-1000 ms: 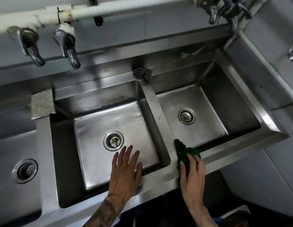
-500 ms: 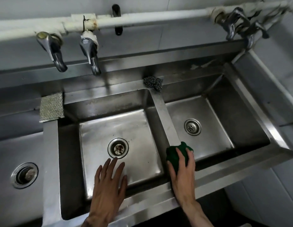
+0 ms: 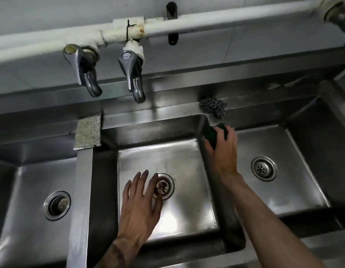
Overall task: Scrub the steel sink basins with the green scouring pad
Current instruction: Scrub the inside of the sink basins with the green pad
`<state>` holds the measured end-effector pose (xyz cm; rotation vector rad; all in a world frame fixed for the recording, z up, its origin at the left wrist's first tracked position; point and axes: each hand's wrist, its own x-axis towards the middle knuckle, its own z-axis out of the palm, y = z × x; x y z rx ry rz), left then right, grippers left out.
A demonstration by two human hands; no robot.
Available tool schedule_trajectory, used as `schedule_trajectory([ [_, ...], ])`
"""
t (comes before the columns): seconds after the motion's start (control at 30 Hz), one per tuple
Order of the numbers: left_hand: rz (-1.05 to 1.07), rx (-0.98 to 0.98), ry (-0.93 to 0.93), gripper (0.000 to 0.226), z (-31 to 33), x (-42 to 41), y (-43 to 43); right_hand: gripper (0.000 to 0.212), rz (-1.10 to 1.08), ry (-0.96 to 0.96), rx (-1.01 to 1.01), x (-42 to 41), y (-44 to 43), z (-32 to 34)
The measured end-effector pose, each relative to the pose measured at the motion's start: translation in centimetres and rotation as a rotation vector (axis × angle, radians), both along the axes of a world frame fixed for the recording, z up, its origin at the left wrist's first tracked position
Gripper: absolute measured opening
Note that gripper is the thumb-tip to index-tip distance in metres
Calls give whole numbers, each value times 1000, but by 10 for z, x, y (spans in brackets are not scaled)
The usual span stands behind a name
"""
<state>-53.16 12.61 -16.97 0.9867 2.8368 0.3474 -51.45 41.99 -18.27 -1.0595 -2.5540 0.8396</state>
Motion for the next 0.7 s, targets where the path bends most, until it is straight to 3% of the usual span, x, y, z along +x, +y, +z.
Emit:
schedule_trajectory([
  [0.2, 78, -43, 27, 60, 4, -21, -42, 49, 38, 42, 8, -7, 12, 10],
  [0.33, 80, -24, -14, 62, 9, -31, -67, 43, 10, 74, -90, 86, -7, 19],
  [0.53, 53, -53, -51, 65, 25, -46, -97, 43, -138, -46, -126, 226, -91, 41],
  [0.63, 53, -110, -54, 66, 28, -56, -122, 89, -250, -22, -73, 248, -154, 53],
  [0.7, 44, -133, -60, 70, 26, -63, -142, 93, -291, 18, -64, 241, -202, 62],
])
